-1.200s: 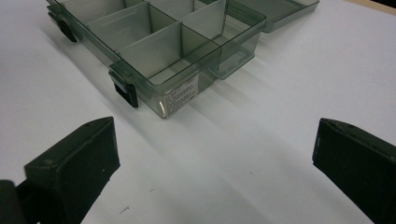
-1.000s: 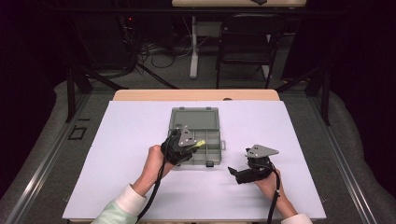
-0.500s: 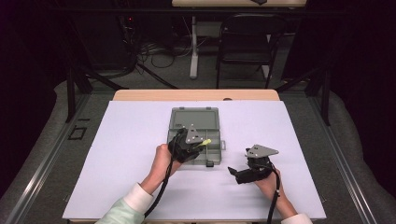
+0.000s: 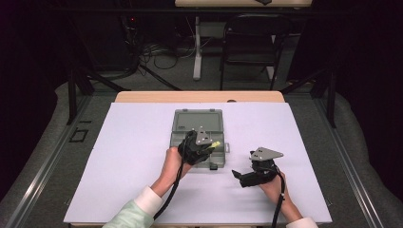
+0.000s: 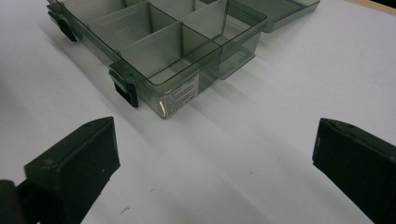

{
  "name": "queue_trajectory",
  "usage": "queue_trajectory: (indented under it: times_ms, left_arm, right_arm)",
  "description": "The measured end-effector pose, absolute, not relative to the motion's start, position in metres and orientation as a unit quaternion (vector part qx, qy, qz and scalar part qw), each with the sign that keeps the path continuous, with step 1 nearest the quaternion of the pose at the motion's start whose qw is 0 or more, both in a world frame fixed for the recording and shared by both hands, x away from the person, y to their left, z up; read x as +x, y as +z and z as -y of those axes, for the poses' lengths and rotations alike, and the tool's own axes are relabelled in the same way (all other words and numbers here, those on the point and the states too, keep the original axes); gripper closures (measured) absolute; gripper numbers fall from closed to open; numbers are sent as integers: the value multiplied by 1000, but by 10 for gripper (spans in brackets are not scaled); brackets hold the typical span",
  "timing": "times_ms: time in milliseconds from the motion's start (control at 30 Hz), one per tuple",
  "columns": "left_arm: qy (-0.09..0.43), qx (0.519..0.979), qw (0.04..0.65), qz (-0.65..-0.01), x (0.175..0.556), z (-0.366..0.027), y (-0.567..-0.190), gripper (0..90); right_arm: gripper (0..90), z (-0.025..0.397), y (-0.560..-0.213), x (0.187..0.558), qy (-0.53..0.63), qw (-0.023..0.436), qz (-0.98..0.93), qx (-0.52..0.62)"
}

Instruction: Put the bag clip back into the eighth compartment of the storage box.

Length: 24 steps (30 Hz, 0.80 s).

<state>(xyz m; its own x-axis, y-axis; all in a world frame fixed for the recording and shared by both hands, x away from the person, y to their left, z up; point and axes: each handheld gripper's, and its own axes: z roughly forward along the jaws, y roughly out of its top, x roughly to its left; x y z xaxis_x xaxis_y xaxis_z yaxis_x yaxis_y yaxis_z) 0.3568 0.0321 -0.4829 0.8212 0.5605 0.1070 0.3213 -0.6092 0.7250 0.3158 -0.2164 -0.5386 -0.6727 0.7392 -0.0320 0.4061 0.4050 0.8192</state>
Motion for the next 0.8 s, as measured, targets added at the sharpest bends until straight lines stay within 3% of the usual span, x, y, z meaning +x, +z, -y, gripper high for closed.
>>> queue_trajectory:
  times_ms: [800]
  left_arm:
    - [141,873,363,-292,363,-10,-506,776]
  right_arm:
    - [0,216,-540,317,419,198,-814,350]
